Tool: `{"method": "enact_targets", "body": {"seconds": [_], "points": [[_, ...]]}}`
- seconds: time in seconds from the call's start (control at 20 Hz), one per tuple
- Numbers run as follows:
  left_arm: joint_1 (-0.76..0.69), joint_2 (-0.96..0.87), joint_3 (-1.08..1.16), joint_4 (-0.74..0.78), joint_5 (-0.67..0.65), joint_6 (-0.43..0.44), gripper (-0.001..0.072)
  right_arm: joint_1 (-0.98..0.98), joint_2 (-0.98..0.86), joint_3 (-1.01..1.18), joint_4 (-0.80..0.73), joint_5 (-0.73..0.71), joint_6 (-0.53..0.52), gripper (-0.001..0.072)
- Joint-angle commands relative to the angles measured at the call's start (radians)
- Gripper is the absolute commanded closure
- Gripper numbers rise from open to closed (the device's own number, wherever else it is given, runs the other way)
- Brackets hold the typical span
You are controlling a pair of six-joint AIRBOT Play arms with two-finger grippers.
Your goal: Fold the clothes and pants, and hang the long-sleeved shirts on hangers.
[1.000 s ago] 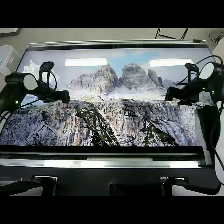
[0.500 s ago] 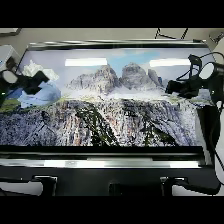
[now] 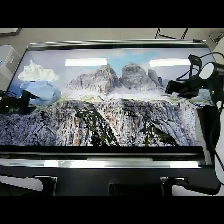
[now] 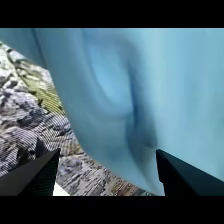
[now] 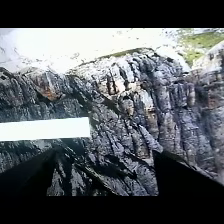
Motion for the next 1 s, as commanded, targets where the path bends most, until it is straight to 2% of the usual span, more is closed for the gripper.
{"method": "enact_targets", "body": {"seconds": [0.0, 0.1, 0.15, 0.25, 0.35, 0.5, 0.55, 0.75, 0.95], "points": [[-0.029, -0.037, -0.044, -0.23, 0.163, 0.208, -0.0013, 0.001, 0.0, 0.0, 0.009, 0.018, 0.0, 0.0038], [-0.073, -0.046, -0.044, -0.282, 0.236, 0.269, -0.0011, 0.001, 0.0, 0.0, 0.023, 0.046, 0.0, 0.0037], [-0.096, -0.045, -0.044, -0.281, 0.267, 0.269, 0.0061, 0.001, 0.0, 0.0, 0.026, 0.061, 0.0, 0.0037], [-0.126, -0.042, -0.043, -0.282, 0.266, 0.267, 0.0688, 0.001, 0.0, 0.0, 0.026, 0.081, 0.0, 0.0037], [-0.156, 0.002, -0.043, -0.281, 0.249, 0.323, 0.0681, 0.001, 0.0, 0.0, 0.032, 0.113, -0.001, 0.0038], [-0.244, 0.212, -0.044, -0.281, 0.248, 0.543, 0.0681, 0.001, 0.015, 0.0, 0.032, 0.167, -0.005, 0.0039], [-0.286, 0.305, -0.044, -0.281, 0.238, 0.586, 0.0682, 0.001, 0.031, 0.0, 0.032, 0.173, -0.005, 0.0039], [-0.562, 0.637, -0.045, -0.28, 0.235, 0.602, 0.0681, 0.001, 0.112, 0.0, 0.042, 0.17, -0.004, 0.0039], [-0.925, 0.696, -0.048, -0.24, 0.252, 0.598, 0.0681, 0.001, 0.214, 0.0, 0.084, 0.196, -0.004, 0.0039]]}}
